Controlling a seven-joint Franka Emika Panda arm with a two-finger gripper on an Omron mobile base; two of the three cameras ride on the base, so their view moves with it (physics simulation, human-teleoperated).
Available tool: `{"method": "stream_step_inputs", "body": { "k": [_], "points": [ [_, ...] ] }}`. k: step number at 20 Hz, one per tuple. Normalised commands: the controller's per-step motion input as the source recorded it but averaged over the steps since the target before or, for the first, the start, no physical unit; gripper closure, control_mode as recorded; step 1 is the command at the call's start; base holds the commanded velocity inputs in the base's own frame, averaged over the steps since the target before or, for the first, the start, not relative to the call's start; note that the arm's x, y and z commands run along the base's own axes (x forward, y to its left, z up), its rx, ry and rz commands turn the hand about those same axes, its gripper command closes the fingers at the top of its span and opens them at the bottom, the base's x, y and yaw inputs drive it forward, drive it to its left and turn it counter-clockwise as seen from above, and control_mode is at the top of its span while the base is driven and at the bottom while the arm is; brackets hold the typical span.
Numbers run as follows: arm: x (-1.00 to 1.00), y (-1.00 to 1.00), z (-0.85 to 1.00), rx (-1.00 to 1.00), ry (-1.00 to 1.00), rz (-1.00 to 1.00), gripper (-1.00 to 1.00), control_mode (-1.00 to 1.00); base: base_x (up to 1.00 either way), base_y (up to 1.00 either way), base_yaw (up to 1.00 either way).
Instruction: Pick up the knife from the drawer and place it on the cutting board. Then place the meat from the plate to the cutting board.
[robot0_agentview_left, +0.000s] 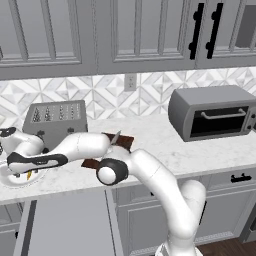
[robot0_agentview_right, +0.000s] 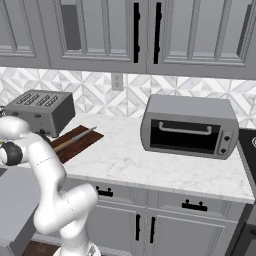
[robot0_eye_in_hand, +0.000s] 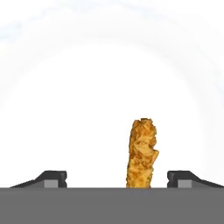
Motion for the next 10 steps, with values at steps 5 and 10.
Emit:
{"method": "stream_step_inputs", "body": {
  "k": [5,10],
  "points": [
    [0.00,0.00,-0.10,0.00,0.06,0.00,1.00,-1.00,0.00,0.00,0.00],
    [-0.01,0.00,-0.09,0.00,0.03,0.00,1.00,-1.00,0.00,0.00,0.00]
  ]
}}
